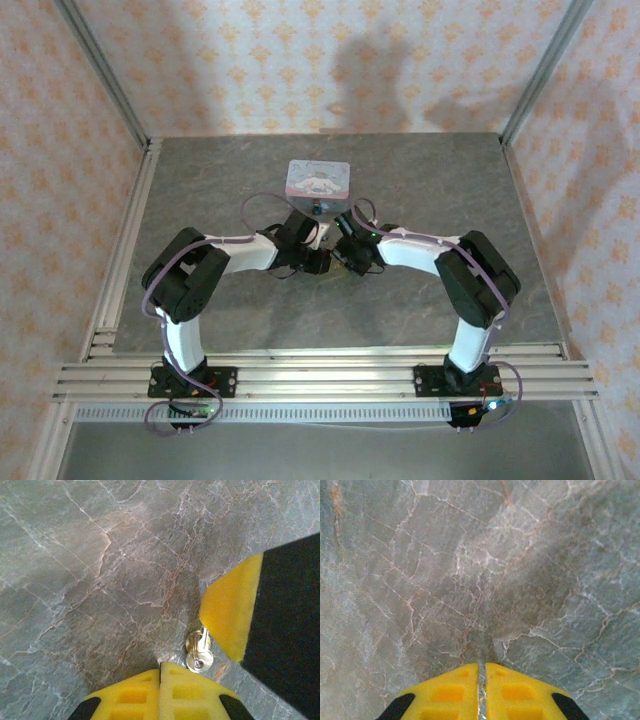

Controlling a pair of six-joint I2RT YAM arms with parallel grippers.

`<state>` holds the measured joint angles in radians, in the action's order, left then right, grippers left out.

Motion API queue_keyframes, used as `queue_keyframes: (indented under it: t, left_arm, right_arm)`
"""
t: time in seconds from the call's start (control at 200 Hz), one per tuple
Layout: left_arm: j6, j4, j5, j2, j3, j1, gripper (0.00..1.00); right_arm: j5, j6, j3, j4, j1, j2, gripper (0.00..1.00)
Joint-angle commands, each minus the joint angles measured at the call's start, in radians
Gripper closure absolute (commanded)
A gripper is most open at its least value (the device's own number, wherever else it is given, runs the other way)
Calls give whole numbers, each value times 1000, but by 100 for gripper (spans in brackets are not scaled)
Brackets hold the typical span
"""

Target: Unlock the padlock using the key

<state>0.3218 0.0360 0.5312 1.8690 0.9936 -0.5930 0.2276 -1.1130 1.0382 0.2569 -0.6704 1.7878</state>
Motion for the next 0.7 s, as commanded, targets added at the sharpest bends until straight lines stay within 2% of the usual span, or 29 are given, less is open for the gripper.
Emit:
queue_keyframes:
  t: [0.0, 0.305, 0.696]
  left_arm:
    - [0, 9, 18, 35, -32, -21, 100]
    - [-10, 22, 1, 21, -36, -17, 100]
    - [-36, 100, 11, -144, -51, 54, 100]
  right_arm:
    - [-29, 30, 39, -29, -6, 5, 89]
    - [-31, 55, 28, -47, -6, -5, 100]
    - [-42, 255, -61, -202, -6, -147, 100]
